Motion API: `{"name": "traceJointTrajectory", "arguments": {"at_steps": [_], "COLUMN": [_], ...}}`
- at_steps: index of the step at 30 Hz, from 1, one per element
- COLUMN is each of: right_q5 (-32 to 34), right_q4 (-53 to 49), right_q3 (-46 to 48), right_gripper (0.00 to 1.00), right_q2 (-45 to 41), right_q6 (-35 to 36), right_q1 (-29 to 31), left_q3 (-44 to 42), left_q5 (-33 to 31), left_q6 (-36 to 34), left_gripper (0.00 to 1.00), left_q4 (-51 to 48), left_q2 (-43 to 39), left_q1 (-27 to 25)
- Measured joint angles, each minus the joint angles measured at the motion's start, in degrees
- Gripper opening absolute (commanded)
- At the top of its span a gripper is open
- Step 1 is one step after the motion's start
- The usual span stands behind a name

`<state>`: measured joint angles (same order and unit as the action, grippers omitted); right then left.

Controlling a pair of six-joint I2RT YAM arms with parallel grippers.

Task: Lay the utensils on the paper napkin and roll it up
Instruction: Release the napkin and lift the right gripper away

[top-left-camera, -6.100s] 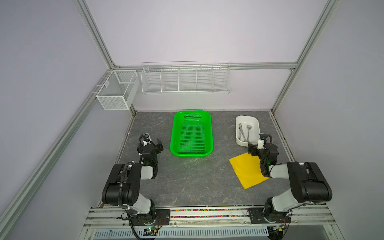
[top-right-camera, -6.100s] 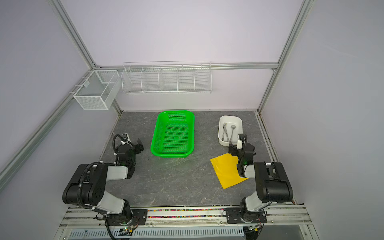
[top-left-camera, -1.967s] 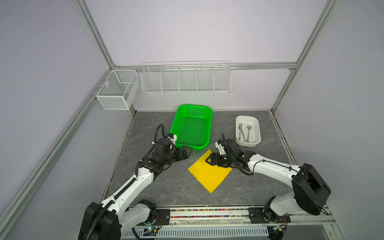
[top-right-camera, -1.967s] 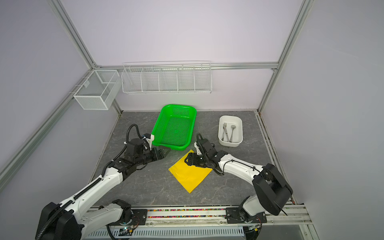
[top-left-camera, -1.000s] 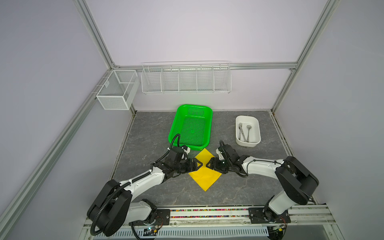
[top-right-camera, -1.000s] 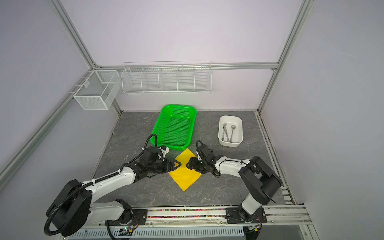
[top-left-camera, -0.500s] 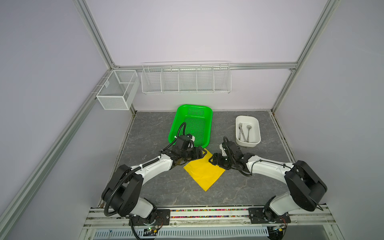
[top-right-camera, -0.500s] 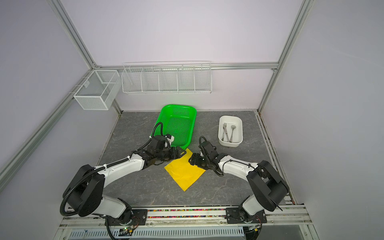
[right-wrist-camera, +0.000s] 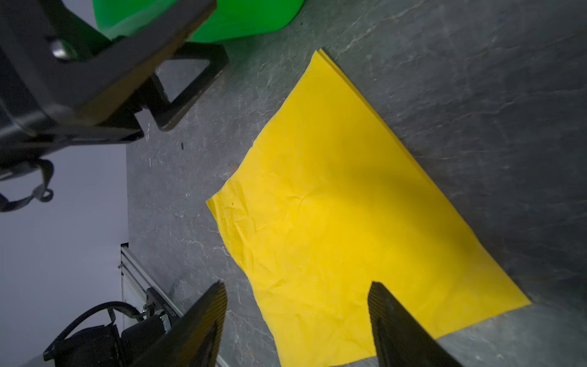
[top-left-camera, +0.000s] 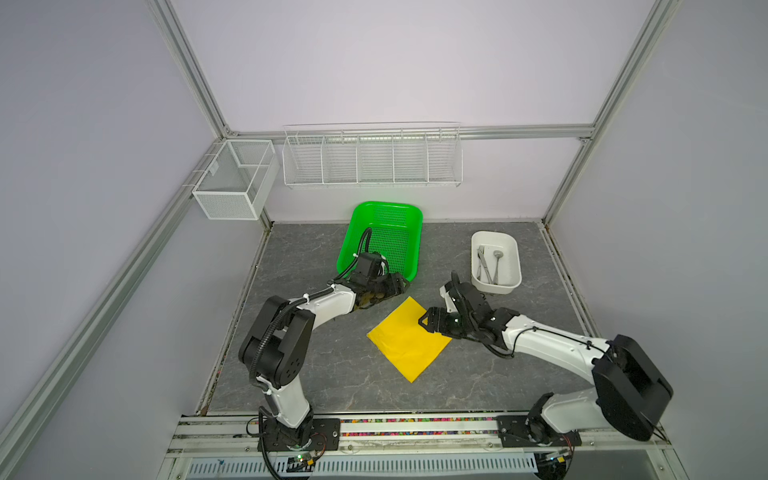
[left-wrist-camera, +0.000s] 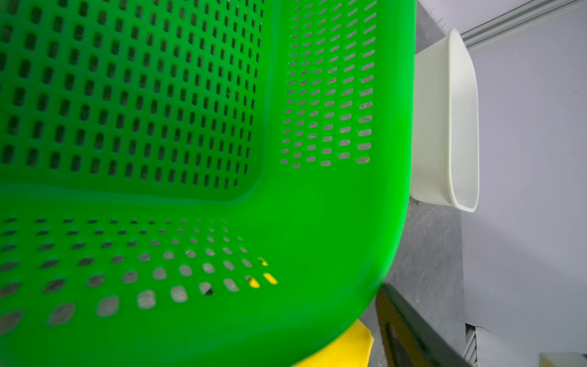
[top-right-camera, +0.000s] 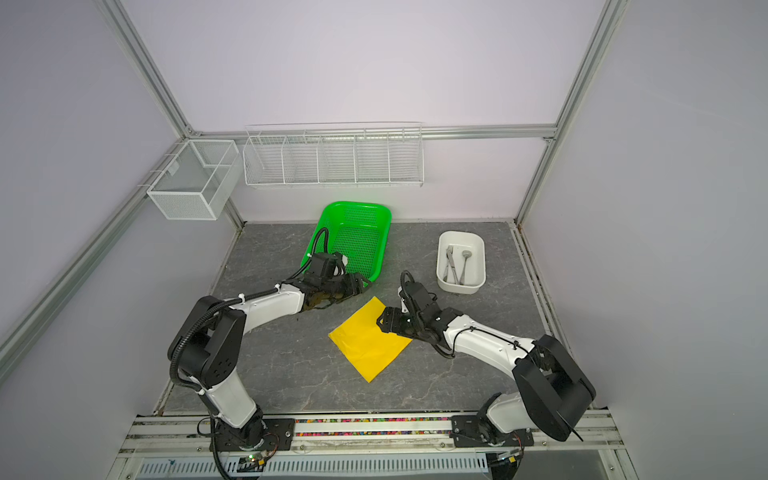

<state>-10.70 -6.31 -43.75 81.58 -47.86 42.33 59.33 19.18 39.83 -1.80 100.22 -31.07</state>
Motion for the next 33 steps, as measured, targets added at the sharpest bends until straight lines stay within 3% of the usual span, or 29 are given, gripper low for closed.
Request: {"name": "traceJointTrajectory", "arguments": {"at_steps": [3,14,21,24,29,33], "right_q5": [-1.18,-0.83,0.59,2.23,10.93,16.22], "right_q4": [0.61,7.61,10.1,9.29,-2.56,-10.97], "right_q3": [-0.02,1.42,1.79,1.79,-2.49,-9.77], "right_gripper": [0.68,0.6,0.62,0.71,0.74,0.7], "right_q2": [3.13,10.8,11.1,10.21,4.26,0.85], "right_q6": [0.26,-5.29,-8.17,-8.24,-3.56,2.67], "right_q1": [1.55,3.15,3.28,3.28,2.69,-3.74], "left_q3": [-1.57,-18.32,-25.73,-25.75,-24.63,-21.29], "left_q5": [0.85,1.64,3.04,3.1,1.81,0.7], "left_q6": [0.07,1.14,4.22,4.92,4.63,3.41], "left_gripper": [0.76,0.75,0.75,0.75,0.76,0.78], "left_q4": [0.33,-2.34,-2.38,-1.07,-0.55,-1.6], "left_q2": [-2.45,-25.2,-26.64,-26.14,-24.9,-24.44], "left_q1": [-0.07,-0.07,-0.46,-0.74,-1.92,-2.69]}}
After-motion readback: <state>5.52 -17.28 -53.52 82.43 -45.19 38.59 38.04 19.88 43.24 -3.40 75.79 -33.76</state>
